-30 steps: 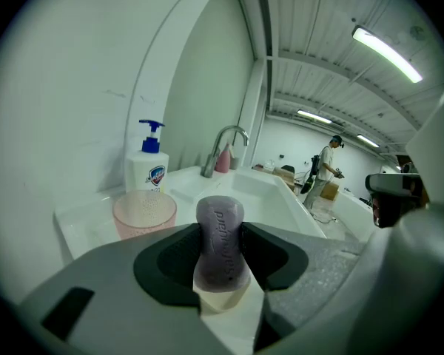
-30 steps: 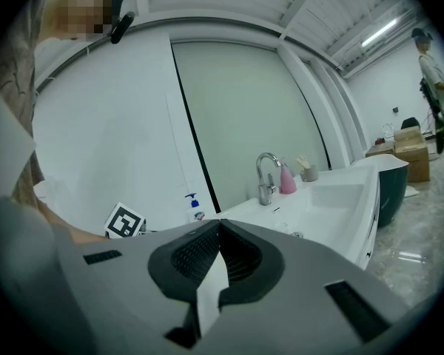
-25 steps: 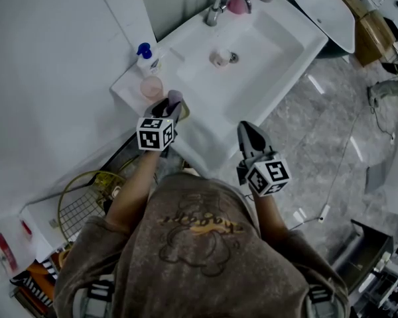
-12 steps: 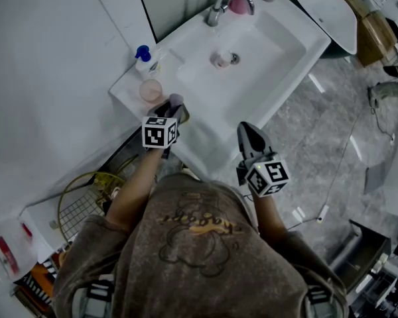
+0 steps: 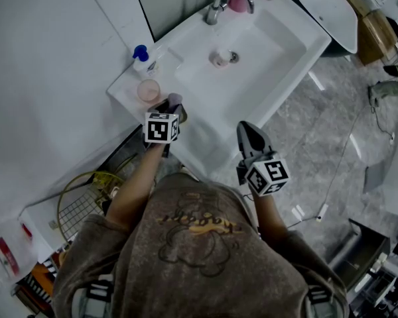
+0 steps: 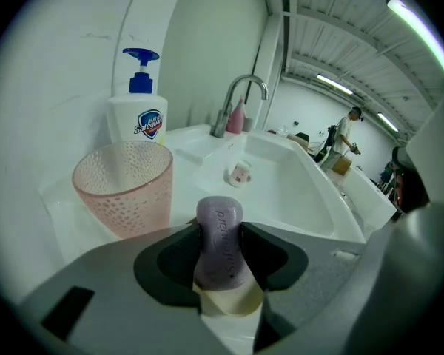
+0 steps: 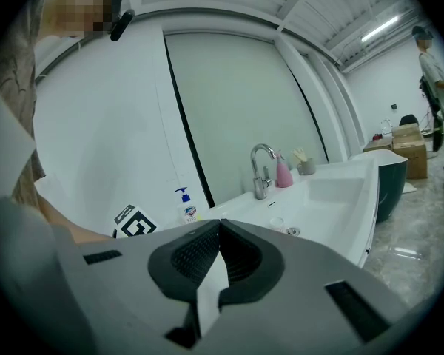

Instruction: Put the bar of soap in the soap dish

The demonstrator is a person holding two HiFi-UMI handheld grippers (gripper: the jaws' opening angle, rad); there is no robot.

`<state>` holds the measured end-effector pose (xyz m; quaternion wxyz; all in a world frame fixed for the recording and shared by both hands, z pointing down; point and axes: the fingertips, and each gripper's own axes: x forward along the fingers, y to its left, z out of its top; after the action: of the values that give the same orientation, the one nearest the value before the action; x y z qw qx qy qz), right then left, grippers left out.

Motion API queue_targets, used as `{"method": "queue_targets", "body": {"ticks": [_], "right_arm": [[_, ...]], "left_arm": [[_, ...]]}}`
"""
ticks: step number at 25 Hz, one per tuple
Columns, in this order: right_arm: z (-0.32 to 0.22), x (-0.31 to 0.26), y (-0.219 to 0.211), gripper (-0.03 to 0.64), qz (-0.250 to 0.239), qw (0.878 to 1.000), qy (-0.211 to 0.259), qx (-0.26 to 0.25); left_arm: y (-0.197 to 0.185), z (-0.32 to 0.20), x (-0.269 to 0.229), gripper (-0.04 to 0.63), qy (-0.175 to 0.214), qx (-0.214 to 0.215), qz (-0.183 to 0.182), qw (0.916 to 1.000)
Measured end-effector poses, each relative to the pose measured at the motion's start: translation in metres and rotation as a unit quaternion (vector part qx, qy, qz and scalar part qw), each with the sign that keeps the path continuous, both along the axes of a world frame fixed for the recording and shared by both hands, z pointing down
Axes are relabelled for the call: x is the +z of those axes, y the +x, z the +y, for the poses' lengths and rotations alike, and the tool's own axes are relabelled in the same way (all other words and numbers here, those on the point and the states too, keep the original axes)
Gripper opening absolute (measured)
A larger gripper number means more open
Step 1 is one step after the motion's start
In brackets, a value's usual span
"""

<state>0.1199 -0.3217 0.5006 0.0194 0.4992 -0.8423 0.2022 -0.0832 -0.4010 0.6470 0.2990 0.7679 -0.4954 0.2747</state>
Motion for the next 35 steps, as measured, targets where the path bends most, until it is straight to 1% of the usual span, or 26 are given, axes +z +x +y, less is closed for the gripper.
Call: {"method": "queue_targets", "body": {"ticks": [2, 12, 21, 24, 28, 31, 35], "right_arm": [[0.0, 0.001, 0.001, 0.0, 0.0, 1.0, 0.0, 0.002], [0.002, 0.001, 0.002, 0.0, -0.001, 1.0, -0.002, 0.005], [0.009, -0.002, -0.005, 0.0, 0.001, 1.0, 0.006, -0.008], [0.013, -0.005, -0.008, 0.0, -0.001, 1.0, 0.008, -0.011], [0.019, -0.01, -0.011, 0.0, 0.0, 1.0, 0.014, -0.018], [0.024, -0.014, -0.014, 0.0, 0.0, 1.0, 0.021, -0.022], [0.029, -0.018, -0.014, 0.0, -0.001, 0.999, 0.026, -0.024]], "left_arm": [[-0.001, 0.0, 0.001, 0.173, -0.001, 0.0, -0.007, 1.0], [-0.001, 0.002, -0.002, 0.175, 0.006, 0.005, -0.01, 0.9999], [0.001, 0.008, -0.033, 0.175, 0.043, 0.01, 0.005, 0.999], [0.003, 0.013, -0.054, 0.175, 0.061, 0.013, 0.018, 0.9979], [0.005, 0.023, -0.091, 0.175, 0.099, 0.017, 0.036, 0.9943], [0.004, 0.033, -0.125, 0.175, 0.137, 0.024, 0.049, 0.9891], [0.003, 0.049, -0.168, 0.175, 0.187, 0.03, 0.073, 0.9791]]}}
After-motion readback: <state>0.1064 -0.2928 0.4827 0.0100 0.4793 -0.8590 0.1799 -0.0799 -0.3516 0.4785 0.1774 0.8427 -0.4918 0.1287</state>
